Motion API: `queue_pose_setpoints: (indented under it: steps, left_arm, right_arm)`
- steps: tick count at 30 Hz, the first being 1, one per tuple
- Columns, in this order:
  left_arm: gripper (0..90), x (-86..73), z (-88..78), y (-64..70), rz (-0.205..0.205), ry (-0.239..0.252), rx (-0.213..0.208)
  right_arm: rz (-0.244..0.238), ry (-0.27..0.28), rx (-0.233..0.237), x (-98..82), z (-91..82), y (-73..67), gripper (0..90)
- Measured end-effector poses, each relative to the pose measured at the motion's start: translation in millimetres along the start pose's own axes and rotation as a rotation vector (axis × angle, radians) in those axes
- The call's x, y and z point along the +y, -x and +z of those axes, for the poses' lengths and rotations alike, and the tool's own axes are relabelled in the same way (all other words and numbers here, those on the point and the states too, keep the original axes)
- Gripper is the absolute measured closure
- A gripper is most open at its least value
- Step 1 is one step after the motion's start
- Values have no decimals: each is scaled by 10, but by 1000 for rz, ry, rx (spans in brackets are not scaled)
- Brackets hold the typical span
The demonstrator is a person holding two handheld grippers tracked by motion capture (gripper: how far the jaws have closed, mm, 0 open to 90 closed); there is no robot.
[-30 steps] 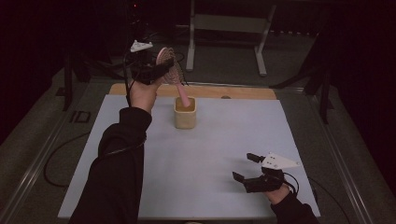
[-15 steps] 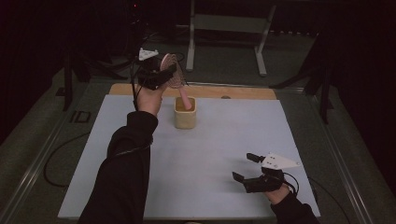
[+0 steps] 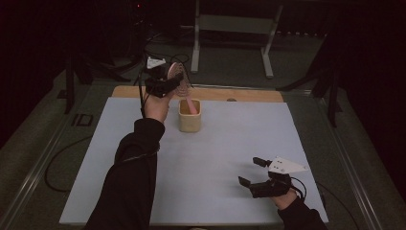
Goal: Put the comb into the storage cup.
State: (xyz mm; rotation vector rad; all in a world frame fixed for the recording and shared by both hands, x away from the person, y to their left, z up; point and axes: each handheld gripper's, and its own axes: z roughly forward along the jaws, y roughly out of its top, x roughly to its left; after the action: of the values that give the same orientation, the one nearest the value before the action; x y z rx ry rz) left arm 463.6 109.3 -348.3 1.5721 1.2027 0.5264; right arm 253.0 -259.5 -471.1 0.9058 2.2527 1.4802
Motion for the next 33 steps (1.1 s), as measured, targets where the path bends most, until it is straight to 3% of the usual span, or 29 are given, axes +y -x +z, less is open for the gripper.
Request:
queue_pose_setpoints:
  steps: [33]
  left_arm:
    - [665,-395,233,-147,-52,-53,-27]
  right_arm:
    - [1,-3,-5,-2,-4,12,89]
